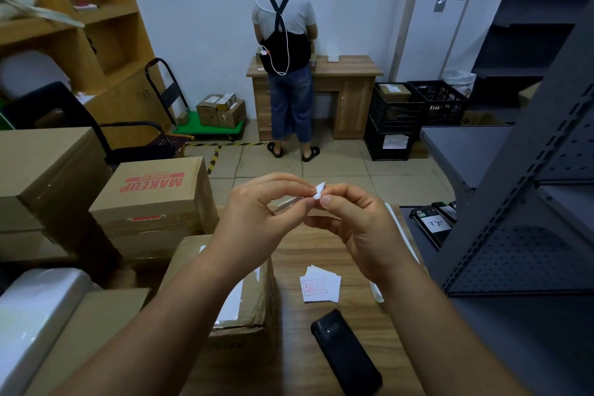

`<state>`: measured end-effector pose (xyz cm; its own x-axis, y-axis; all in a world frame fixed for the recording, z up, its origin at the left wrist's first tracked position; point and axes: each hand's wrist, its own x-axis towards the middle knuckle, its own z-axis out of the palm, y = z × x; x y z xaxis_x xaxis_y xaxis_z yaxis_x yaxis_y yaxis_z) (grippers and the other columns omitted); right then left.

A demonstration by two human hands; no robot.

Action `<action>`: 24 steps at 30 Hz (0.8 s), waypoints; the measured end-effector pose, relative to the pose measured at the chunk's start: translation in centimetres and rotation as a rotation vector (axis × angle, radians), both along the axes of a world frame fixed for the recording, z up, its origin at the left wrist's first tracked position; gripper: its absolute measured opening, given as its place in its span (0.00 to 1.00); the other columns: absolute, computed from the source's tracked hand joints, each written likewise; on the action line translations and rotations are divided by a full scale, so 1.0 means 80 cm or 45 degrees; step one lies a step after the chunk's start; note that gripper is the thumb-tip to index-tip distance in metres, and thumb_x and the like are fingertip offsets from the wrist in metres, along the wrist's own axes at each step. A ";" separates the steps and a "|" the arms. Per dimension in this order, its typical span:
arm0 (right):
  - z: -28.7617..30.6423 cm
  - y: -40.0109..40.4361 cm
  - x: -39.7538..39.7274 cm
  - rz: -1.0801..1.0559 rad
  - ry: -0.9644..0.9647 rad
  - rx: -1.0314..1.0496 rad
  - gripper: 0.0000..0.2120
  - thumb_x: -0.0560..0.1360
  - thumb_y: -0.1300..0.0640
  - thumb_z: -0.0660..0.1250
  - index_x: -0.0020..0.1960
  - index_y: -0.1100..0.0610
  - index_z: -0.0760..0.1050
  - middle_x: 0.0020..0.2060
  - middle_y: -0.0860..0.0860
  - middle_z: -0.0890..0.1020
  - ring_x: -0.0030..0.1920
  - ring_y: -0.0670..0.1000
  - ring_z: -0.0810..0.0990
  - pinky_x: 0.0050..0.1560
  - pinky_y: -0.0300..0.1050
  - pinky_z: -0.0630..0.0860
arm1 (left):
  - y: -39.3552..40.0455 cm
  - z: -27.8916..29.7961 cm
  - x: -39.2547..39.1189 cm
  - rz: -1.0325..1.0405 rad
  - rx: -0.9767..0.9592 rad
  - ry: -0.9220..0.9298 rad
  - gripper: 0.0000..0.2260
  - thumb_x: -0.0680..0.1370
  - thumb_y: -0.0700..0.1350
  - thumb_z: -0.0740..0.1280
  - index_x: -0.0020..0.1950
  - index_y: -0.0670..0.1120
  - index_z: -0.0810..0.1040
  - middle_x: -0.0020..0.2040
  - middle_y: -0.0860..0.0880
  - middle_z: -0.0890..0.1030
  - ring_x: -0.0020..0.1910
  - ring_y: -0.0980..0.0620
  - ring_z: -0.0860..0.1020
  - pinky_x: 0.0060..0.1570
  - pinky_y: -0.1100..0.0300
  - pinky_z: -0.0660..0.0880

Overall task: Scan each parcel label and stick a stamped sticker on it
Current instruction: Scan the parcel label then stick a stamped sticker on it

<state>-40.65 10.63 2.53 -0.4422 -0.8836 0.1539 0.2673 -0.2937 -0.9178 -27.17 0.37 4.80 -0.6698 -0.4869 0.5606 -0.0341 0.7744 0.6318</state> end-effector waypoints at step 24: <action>-0.010 0.033 -0.034 -0.386 0.760 0.094 0.07 0.74 0.57 0.70 0.40 0.46 0.82 0.46 0.44 0.79 0.44 0.47 0.80 0.44 0.43 0.79 | 0.016 -0.006 -0.043 -0.056 -0.062 -0.099 0.04 0.75 0.43 0.73 0.48 0.51 0.85 0.47 0.62 0.83 0.51 0.65 0.80 0.52 0.70 0.74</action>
